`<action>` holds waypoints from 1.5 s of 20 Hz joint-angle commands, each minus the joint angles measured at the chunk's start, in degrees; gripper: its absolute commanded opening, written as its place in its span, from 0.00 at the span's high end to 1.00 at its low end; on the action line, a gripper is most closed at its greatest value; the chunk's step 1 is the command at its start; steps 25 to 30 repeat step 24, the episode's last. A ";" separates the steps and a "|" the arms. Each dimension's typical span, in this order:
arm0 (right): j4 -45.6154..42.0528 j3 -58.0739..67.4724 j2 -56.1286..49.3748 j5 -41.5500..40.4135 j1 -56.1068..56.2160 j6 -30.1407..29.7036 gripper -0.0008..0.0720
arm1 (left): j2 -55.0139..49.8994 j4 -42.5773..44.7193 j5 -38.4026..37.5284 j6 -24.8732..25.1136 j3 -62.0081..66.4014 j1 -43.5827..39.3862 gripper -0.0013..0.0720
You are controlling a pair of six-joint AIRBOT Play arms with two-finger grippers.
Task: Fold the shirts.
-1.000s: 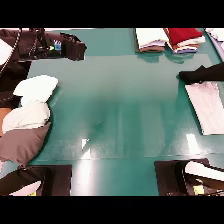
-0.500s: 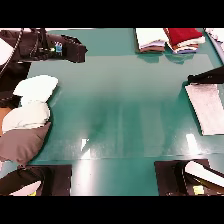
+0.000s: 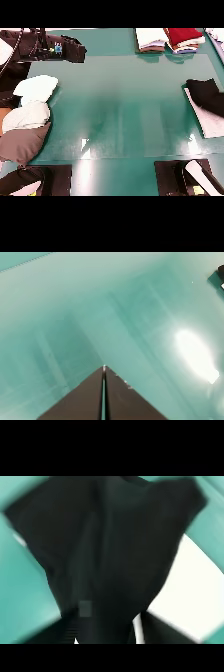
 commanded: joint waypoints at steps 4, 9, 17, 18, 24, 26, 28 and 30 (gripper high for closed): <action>-1.01 -5.14 3.02 1.33 -4.50 -0.02 0.16 | 0.04 0.02 -0.26 0.22 -0.02 -0.02 0.95; 9.49 5.77 2.99 -0.59 14.16 -0.07 0.16 | 0.04 0.07 1.20 0.20 0.00 0.00 0.95; 7.37 9.01 0.68 -10.86 50.62 -0.85 0.83 | 0.04 0.02 1.31 0.17 0.00 0.00 0.95; 7.37 9.01 -0.04 -10.75 52.72 -1.05 0.97 | 0.04 0.02 1.31 0.17 0.00 0.00 0.95; 7.52 8.96 -2.75 -9.05 57.35 -1.05 0.96 | 0.04 0.02 1.31 0.17 0.00 0.00 0.95; 7.52 8.96 -2.75 -9.05 57.35 -1.05 0.96 | 0.04 0.02 1.31 0.17 0.00 0.00 0.95; 7.52 8.96 -2.75 -9.05 57.35 -1.05 0.96 | 0.04 0.02 1.31 0.17 0.00 0.00 0.95; 7.52 8.96 -2.75 -9.05 57.35 -1.05 0.96 | 0.04 0.02 1.31 0.17 0.00 0.00 0.95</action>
